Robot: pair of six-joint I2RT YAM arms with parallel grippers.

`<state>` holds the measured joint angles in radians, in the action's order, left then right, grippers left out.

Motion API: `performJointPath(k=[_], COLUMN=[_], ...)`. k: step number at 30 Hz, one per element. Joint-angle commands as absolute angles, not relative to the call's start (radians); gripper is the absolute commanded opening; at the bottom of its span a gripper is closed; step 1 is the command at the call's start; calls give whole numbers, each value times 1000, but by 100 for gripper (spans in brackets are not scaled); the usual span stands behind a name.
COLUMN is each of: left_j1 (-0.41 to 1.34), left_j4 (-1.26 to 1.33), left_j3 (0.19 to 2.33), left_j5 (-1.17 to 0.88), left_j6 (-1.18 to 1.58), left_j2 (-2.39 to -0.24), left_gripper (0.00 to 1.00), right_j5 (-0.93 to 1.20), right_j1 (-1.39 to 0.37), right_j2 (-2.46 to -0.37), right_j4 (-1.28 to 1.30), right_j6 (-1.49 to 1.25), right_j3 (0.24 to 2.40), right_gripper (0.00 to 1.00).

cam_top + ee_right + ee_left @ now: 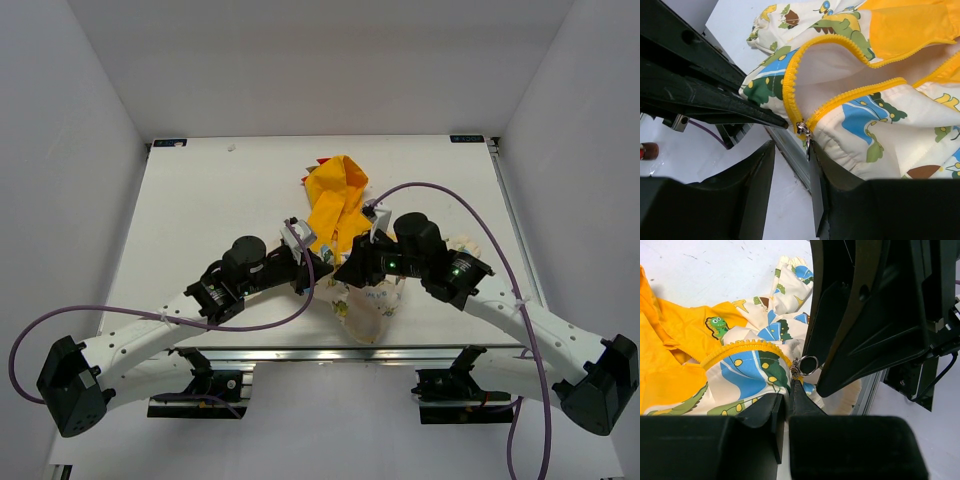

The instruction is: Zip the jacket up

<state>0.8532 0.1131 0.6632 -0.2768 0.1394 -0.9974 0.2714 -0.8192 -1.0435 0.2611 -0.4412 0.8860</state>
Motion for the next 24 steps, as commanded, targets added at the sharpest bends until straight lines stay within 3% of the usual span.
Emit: performJointPath(k=[1,6,13,24], left_j1=[857,857,857,857], left_j4=[147,150,138,5], left_j3=[698,695,701,724], left_j5=[-278,-281,-276,-229], left_j6=[144,144,146,201], left_j2=[-953,-951,-956,-980], left_gripper=[0,0,0,0], right_j5=[227,222,192,160], right_j1=[-816,-815,-816,-816], right_j2=[-1043,-1040,-1042,-1051], right_j4=[244,232,224,348], right_j6=[-446,-448,-430,-220], right_j3=[893,885,893,1005], right_gripper=[40,30,0,0])
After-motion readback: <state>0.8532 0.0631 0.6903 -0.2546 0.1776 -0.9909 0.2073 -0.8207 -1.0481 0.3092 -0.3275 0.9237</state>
